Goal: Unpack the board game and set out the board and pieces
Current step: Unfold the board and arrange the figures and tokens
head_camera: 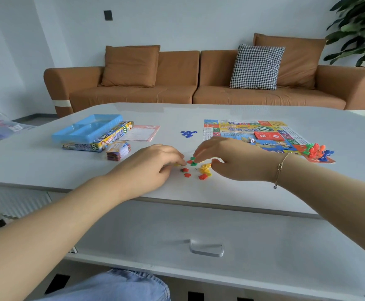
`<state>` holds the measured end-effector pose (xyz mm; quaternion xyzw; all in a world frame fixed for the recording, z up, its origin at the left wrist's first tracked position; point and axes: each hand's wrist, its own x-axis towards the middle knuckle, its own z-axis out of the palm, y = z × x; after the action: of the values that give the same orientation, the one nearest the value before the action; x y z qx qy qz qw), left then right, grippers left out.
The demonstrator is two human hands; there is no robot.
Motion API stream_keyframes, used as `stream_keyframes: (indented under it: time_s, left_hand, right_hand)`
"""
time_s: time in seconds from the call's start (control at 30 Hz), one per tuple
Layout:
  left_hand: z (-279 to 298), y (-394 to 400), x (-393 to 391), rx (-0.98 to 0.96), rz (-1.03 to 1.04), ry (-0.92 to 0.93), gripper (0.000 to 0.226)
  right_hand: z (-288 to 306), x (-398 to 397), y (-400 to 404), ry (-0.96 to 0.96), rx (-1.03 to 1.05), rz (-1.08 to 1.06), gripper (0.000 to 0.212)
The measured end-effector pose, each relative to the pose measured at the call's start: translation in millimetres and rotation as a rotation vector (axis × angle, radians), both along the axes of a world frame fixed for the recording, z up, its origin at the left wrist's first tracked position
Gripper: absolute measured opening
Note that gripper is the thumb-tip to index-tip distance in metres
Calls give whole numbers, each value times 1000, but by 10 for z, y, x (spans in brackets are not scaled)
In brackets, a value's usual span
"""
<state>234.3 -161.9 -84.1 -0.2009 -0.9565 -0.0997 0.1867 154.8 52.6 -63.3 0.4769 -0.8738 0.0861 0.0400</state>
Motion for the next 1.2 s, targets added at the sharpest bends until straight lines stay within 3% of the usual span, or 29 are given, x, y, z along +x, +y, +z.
stream_keyframes:
  time_s: [0.3, 0.53, 0.9, 1.2]
  left_hand:
    - [-34, -79, -35, -6, 17, -29, 44]
    - [-34, -89, -20, -98, 48, 24, 39]
    - [-22, -32, 1, -111, 30, -3, 42]
    - [-7, -70, 36, -105, 12, 2, 46]
  right_hand:
    - [23, 48, 14, -32, -29, 78, 58]
    - [-6, 76, 331, 6, -103, 78, 51]
    - [-111, 110, 337, -153, -69, 77, 58]
    - [-119, 134, 421, -133, -98, 82, 54]
